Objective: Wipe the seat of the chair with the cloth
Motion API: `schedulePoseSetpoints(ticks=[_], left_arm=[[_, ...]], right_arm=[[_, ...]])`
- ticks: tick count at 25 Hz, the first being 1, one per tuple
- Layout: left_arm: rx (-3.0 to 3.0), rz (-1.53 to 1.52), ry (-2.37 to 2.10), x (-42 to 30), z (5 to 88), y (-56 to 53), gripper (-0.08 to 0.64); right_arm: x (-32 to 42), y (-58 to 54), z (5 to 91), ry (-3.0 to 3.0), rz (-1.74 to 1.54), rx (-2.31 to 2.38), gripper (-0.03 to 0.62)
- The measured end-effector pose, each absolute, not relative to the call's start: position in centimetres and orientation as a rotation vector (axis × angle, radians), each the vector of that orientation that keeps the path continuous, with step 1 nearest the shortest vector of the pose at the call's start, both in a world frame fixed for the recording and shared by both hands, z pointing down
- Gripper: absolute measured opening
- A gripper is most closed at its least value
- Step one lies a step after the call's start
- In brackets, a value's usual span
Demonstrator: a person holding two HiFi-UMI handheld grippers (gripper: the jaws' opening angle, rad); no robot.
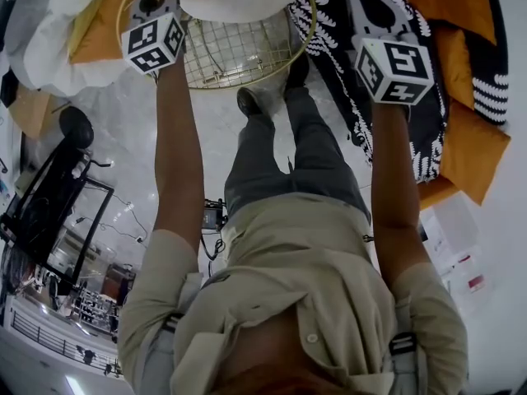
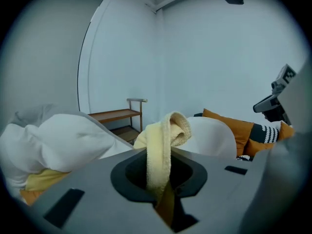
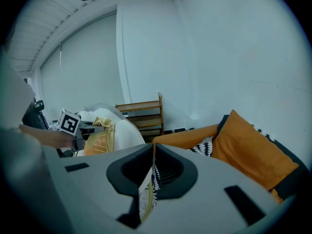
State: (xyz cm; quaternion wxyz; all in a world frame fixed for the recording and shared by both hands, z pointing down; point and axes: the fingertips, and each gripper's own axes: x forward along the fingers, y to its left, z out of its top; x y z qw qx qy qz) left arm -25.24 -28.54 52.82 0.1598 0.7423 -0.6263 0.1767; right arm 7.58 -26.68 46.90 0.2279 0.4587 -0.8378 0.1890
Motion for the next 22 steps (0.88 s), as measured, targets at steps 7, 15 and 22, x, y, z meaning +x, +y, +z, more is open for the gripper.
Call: schedulePoseSetpoints(ticks=[7,15,22], left_arm=[[2.179,0.485,-1.691,-19.8,53.9,-28.5,0.055],[2.344,0.491,-1.291,-2.3,57.7,-26.2,0.055],[2.42,0.509,-1.125,5.2,58.9,-24.4,0.055]], right_arm=[[9.0,-26.5,47.1,-2.298,0.523,1.287,0.028],[12.6,-25.5,48.2,-2.257,0.551,1.336,0.028],[15.2,-25.1,49.0,-2.23,0.568,1.367,0.028]])
